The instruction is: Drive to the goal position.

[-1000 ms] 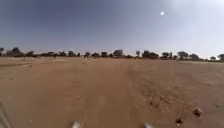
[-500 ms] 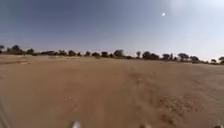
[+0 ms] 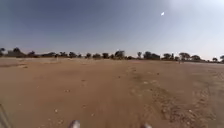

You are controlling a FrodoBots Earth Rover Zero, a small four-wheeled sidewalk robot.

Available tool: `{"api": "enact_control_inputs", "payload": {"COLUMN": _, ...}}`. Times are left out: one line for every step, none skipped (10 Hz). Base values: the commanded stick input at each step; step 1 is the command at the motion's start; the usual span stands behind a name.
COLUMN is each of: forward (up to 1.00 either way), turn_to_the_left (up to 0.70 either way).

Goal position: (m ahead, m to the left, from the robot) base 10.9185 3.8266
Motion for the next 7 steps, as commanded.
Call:
{"api": "enact_control_inputs", "payload": {"forward": 0.70, "turn_to_the_left": 0.00}}
{"api": "enact_control_inputs", "payload": {"forward": 0.70, "turn_to_the_left": 0.00}}
{"api": "enact_control_inputs", "payload": {"forward": 0.70, "turn_to_the_left": 0.00}}
{"api": "enact_control_inputs", "payload": {"forward": 0.70, "turn_to_the_left": 0.00}}
{"api": "enact_control_inputs", "payload": {"forward": 0.70, "turn_to_the_left": 0.00}}
{"api": "enact_control_inputs", "payload": {"forward": 0.70, "turn_to_the_left": 0.00}}
{"api": "enact_control_inputs", "payload": {"forward": 0.70, "turn_to_the_left": 0.00}}
